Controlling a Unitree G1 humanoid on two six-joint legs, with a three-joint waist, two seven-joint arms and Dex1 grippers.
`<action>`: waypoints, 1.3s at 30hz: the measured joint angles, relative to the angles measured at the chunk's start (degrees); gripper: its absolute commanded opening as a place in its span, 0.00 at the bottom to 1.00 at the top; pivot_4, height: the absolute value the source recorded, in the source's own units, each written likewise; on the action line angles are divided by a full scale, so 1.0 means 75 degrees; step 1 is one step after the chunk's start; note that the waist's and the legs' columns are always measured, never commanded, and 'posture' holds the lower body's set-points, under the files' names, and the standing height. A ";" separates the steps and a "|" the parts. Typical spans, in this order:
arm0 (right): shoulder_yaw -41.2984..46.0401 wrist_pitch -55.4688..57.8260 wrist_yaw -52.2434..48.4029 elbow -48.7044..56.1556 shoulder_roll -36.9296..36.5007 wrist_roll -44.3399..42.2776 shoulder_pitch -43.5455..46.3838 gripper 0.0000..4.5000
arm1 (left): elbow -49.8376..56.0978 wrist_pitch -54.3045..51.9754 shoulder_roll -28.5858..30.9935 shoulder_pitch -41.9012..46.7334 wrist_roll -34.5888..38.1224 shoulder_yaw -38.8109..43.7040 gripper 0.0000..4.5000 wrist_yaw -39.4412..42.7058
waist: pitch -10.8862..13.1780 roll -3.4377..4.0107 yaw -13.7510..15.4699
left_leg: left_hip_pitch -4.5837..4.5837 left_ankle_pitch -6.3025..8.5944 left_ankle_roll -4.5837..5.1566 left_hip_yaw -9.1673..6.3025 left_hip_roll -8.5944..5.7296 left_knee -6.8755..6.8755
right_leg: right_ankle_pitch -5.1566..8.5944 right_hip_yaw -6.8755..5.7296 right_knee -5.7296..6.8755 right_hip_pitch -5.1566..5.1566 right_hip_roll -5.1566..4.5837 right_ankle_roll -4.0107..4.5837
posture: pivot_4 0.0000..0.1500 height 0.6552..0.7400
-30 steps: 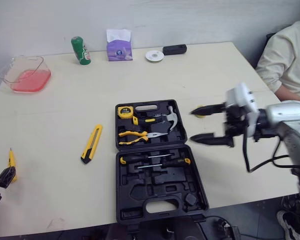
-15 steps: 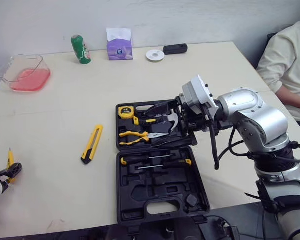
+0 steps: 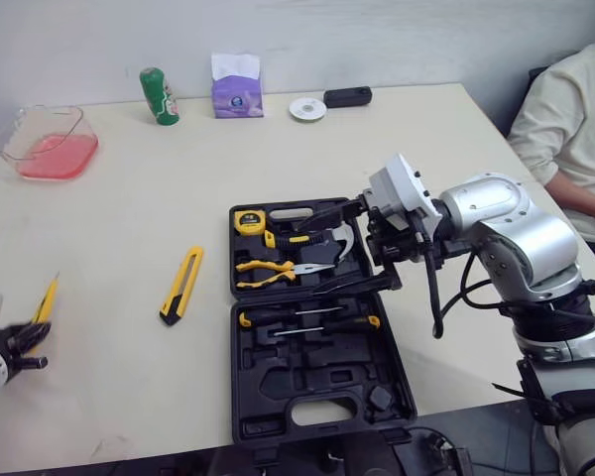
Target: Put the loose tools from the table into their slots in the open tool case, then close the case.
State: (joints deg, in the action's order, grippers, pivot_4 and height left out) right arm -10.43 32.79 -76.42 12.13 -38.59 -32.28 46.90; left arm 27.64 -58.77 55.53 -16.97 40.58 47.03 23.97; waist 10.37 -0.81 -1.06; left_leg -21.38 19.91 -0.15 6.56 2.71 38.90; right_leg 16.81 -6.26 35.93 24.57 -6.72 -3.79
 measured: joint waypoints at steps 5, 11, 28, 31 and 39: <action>0.0483 0.0523 -0.0060 0.0887 -0.1122 -0.0334 -0.1251 1.00 | 0.1371 0.0354 0.1619 0.1808 0.1082 -0.1939 0.12 0.1944 | 0.0013 0.0045 0.0109 | 0.0003 -0.0010 0.0028 0.0018 -0.0005 -0.0001 | -0.0001 0.0011 -0.0004 -0.0005 0.0003 -0.0001 | 1.00 0.82; 0.1351 0.1292 0.0180 0.2204 -0.2243 -0.0949 -0.2994 1.00 | 0.1292 0.0769 0.1574 0.4637 0.0703 -0.5797 0.12 0.3199 | 0.0024 0.0049 0.0036 | 0.0013 -0.0023 0.0020 0.0067 0.0009 0.0004 | 0.0000 0.0019 0.0003 0.0005 0.0093 -0.0001 | 1.00 0.82; 0.2566 0.2128 0.1701 0.3687 -0.2710 -0.1739 -0.5250 1.00 | 0.0206 0.0264 -0.0269 0.6676 -0.1537 -0.9578 0.12 0.3650 | 0.0051 -0.0026 0.0302 | 0.0018 -0.0043 0.0052 0.0051 0.0013 0.0036 | -0.0011 0.0055 0.0010 -0.0011 0.0135 -0.0019 | 1.00 0.82; 0.2559 0.2085 0.1708 0.3667 -0.2783 -0.1697 -0.5295 1.00 | 0.0283 0.0344 -0.0288 0.6677 -0.1738 -0.9630 0.12 0.3695 | 0.0051 -0.0026 0.0323 | 0.0018 -0.0047 0.0053 0.0046 0.0013 0.0037 | -0.0011 0.0056 0.0011 -0.0014 0.0136 -0.0018 | 1.00 0.82; 0.2332 0.1845 0.1660 0.3432 -0.2879 -0.1480 -0.5301 1.00 | 0.0463 0.0782 -0.0214 0.6691 -0.2391 -0.9816 0.12 0.3994 | 0.0050 -0.0027 0.0323 | 0.0017 -0.0048 0.0054 0.0047 0.0011 0.0039 | -0.0011 0.0050 0.0010 -0.0015 0.0138 -0.0019 | 1.00 0.82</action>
State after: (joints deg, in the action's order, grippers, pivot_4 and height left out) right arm 7.06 46.63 -63.97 37.87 -60.18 -43.39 7.14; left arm 31.11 -52.90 53.92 33.21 22.65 -26.59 53.93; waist 10.75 -1.01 1.36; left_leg -21.25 19.55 0.25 6.92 2.79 39.19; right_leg 16.73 -5.89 36.01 24.46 -5.68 -3.93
